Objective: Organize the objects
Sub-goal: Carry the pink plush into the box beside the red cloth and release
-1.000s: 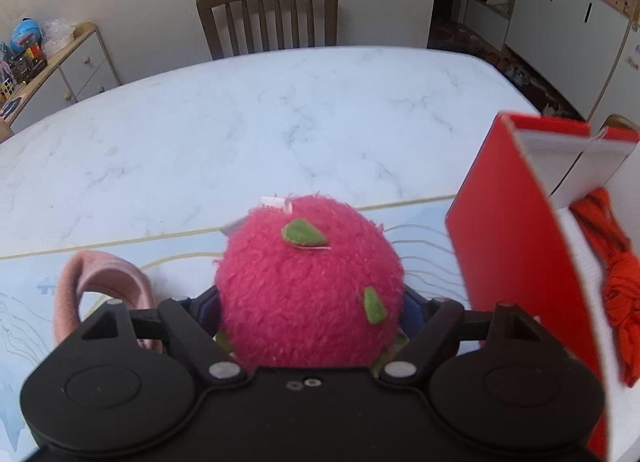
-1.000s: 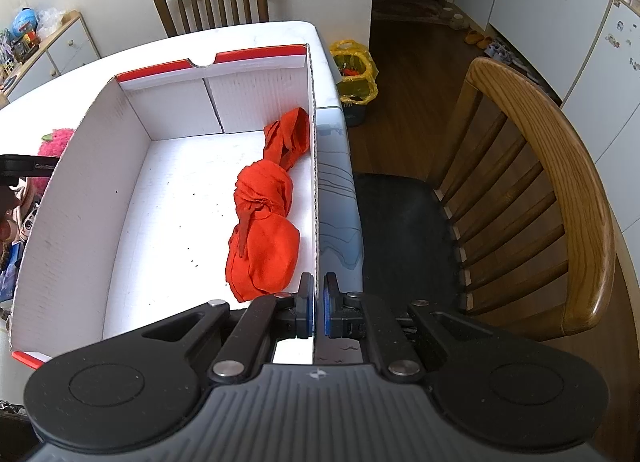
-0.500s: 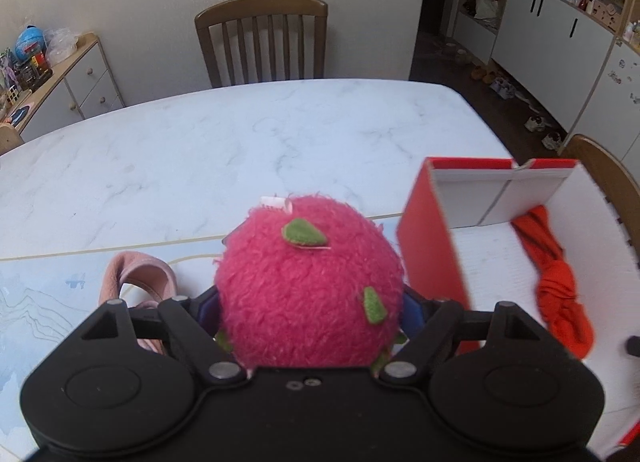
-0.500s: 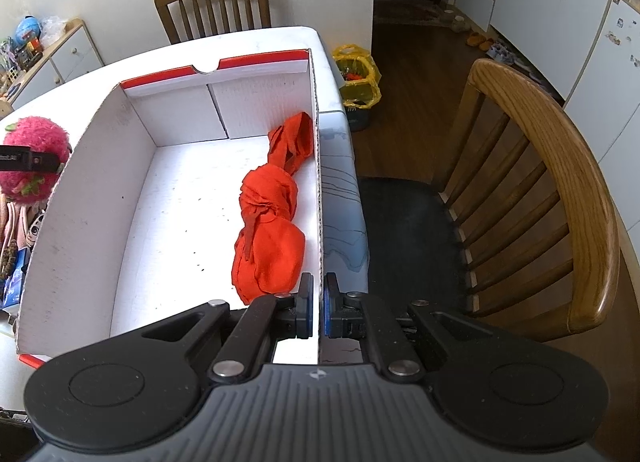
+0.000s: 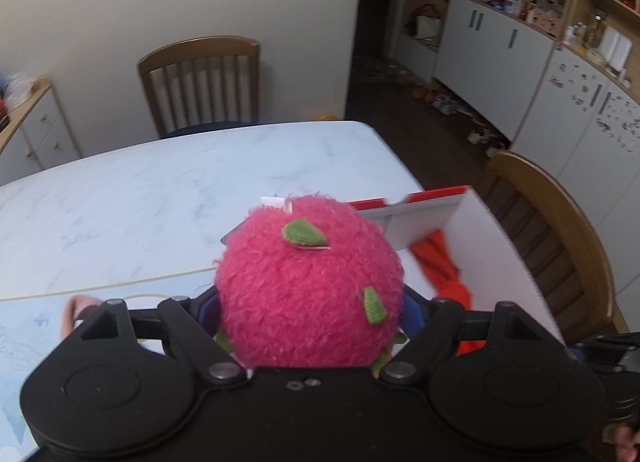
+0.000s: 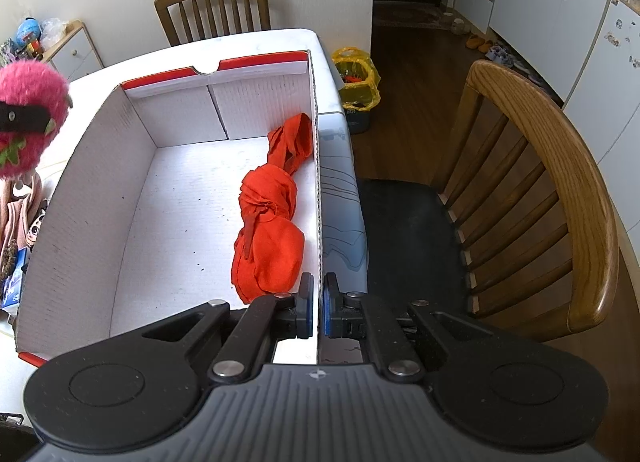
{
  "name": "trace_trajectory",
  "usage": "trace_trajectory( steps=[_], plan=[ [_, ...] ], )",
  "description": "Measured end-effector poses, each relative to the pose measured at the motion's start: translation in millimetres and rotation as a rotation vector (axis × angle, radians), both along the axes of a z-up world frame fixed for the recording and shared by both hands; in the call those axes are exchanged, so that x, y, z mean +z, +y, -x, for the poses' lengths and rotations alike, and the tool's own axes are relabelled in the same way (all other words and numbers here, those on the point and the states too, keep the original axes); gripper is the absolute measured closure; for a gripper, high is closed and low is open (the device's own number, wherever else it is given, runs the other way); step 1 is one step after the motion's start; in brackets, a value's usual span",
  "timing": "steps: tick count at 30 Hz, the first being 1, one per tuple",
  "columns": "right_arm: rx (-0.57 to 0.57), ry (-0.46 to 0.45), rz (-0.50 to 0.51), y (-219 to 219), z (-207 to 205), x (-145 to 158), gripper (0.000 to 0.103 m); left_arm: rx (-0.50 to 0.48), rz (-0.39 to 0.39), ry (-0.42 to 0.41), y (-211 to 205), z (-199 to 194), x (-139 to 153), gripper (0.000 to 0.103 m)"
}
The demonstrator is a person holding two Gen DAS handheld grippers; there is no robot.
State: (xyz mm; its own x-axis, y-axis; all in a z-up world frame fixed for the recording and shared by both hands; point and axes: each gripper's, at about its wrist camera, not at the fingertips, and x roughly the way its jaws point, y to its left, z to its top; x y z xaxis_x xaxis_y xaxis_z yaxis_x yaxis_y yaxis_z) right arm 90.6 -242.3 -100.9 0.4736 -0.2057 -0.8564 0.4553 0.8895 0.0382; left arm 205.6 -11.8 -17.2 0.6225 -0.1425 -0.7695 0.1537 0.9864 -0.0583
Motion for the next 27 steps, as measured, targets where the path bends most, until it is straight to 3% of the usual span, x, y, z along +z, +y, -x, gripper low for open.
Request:
trace_trajectory(
  steps=[6, 12, 18, 27],
  plan=[
    [-0.033, -0.003, 0.010, 2.1, -0.2, 0.4, 0.099, -0.081, 0.004, 0.000, -41.1, -1.5, -3.7, 0.022],
    [-0.037, -0.006, 0.002, 1.0, 0.1, 0.2, 0.099, -0.145, -0.014, 0.033, -73.9, -15.4, -26.3, 0.022],
    [-0.045, -0.018, -0.018, -3.8, 1.2, 1.0, 0.099, -0.143, -0.071, 0.071, -92.8, -30.5, -57.3, 0.022],
    [-0.043, -0.018, -0.029, -6.2, 0.2, -1.3, 0.099, -0.145, -0.088, 0.122, -101.0, -58.1, -83.1, 0.022]
  ],
)
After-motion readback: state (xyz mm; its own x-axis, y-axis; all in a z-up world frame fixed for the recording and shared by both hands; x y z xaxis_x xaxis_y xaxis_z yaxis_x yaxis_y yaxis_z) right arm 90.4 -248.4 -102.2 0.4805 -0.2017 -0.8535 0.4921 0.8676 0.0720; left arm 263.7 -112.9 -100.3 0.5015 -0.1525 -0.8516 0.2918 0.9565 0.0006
